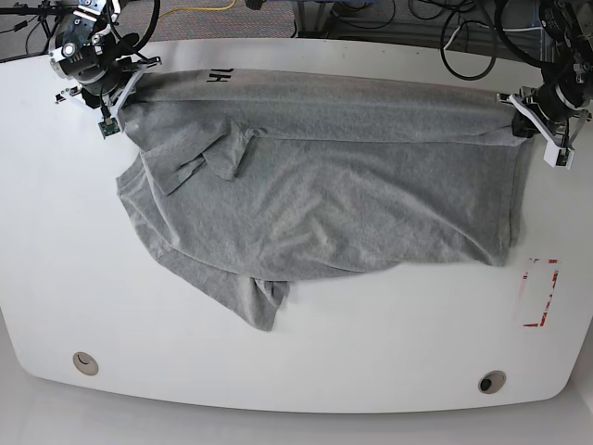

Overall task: Fold the T-shirt properly
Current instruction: 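Lay the shirt flat and open both grippers at its edge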

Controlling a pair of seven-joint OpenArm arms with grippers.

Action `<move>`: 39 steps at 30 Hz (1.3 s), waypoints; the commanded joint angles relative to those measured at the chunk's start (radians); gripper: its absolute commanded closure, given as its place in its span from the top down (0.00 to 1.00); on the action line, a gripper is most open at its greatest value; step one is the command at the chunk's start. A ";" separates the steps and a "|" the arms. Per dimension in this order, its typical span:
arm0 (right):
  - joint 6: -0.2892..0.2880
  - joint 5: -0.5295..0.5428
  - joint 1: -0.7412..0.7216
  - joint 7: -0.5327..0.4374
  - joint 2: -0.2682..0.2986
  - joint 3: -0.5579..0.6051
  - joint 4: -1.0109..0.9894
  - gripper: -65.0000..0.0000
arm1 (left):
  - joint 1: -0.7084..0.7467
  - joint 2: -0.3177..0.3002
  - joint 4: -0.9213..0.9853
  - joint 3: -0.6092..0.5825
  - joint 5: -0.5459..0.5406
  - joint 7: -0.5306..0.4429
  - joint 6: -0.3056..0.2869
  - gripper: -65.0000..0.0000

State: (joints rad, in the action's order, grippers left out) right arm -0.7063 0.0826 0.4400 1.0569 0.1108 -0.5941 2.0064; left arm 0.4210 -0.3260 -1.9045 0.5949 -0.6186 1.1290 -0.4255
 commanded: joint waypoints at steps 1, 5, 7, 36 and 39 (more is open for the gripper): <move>0.008 -0.008 0.020 -0.005 0.011 -0.007 0.015 0.42 | 0.000 -0.017 -0.014 0.007 -0.002 0.007 0.004 0.14; 0.008 -0.008 0.024 -0.005 0.010 -0.007 0.017 0.74 | -0.006 -0.017 -0.014 0.006 -0.002 0.072 0.004 0.37; 0.008 -0.001 0.026 -0.004 0.008 -0.007 0.018 0.83 | -0.007 -0.017 -0.016 0.006 -0.002 0.078 0.004 0.46; 0.008 0.360 -0.065 -0.004 0.019 -0.221 0.020 0.75 | -0.179 -0.086 -0.034 0.078 -0.192 0.081 0.004 0.55; 0.008 0.395 -0.096 -0.004 0.016 -0.221 0.020 0.75 | -0.182 -0.072 -0.034 0.035 -0.195 0.081 0.004 0.55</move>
State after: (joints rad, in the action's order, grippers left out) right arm -0.7033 0.4397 0.3592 1.0748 0.1207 -0.8116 2.0083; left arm 0.2401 -0.3923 -1.9228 0.6521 -0.8059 1.2217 -0.4194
